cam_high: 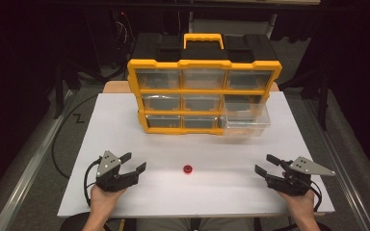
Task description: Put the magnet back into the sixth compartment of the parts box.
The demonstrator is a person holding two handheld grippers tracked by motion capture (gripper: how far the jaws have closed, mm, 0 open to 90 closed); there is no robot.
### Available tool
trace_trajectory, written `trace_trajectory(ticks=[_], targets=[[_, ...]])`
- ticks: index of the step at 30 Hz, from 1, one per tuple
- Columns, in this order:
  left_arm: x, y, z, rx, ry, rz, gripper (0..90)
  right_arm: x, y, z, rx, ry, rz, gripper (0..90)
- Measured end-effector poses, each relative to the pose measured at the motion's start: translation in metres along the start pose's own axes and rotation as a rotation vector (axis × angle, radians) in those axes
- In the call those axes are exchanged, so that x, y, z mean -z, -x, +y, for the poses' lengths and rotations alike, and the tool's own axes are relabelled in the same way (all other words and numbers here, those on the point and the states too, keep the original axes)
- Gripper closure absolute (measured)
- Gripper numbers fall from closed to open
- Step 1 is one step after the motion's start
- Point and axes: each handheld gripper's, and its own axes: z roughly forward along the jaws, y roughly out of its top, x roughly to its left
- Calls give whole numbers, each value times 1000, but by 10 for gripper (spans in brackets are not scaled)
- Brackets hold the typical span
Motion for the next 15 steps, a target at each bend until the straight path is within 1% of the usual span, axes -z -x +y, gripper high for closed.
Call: trace_trajectory(ticks=[2, 15], targets=[[0, 1, 0, -5, 1, -1, 334, 1, 0, 0, -1, 4, 1, 368], [0, 0, 0, -5, 4, -6, 328, 3, 0, 0, -10, 14, -2, 366]])
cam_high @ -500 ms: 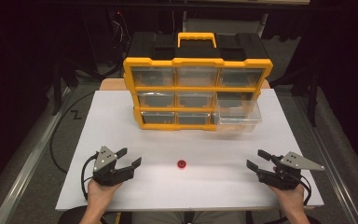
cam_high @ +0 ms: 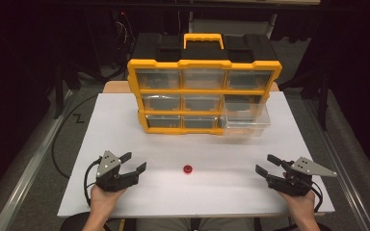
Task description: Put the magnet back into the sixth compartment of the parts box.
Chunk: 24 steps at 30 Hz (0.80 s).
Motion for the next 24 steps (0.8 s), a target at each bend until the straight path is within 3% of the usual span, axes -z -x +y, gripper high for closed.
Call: trace_trajectory(ticks=[24], targets=[[0, 0, 1, -6, 5, -5, 327, -5, -7, 4, 21, -9, 4, 369]])
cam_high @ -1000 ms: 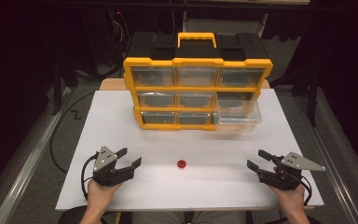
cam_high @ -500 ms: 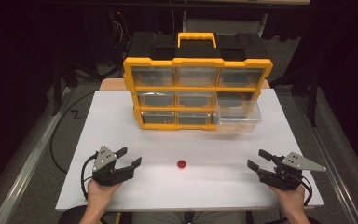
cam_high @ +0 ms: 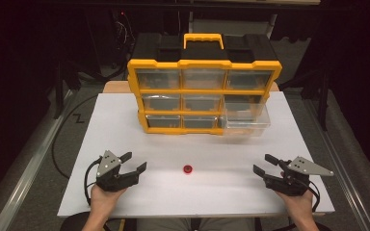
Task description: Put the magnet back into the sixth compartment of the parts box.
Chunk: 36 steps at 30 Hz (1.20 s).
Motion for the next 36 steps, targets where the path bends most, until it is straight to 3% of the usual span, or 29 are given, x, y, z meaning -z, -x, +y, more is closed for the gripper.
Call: trace_trajectory(ticks=[18, 36], targets=[[-1, 0, 0, -5, -1, 1, 323, -18, -19, 9, 35, -40, 61, 375], [0, 0, 0, -6, 11, 6, 318, -41, -37, 18, 65, -46, 129, 375]])
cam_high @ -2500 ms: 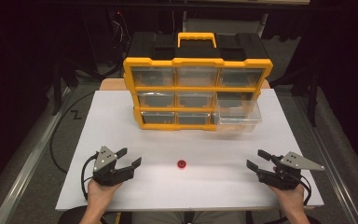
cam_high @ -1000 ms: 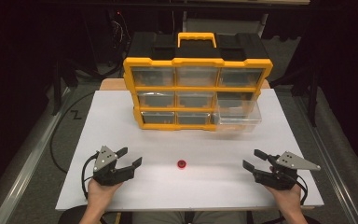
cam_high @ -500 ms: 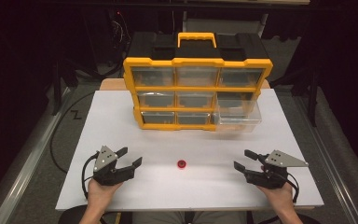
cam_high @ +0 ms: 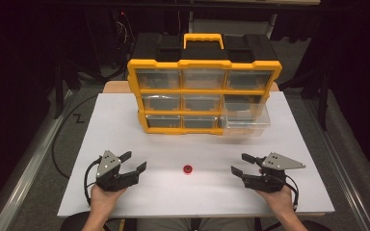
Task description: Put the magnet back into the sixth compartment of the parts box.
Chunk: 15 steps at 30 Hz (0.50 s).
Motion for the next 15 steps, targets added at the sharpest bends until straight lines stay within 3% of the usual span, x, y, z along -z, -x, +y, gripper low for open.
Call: trace_trajectory(ticks=[15], targets=[[1, -1, 0, 6, 11, 2, 314, -15, -9, 8, 15, -1, 28, 377]])
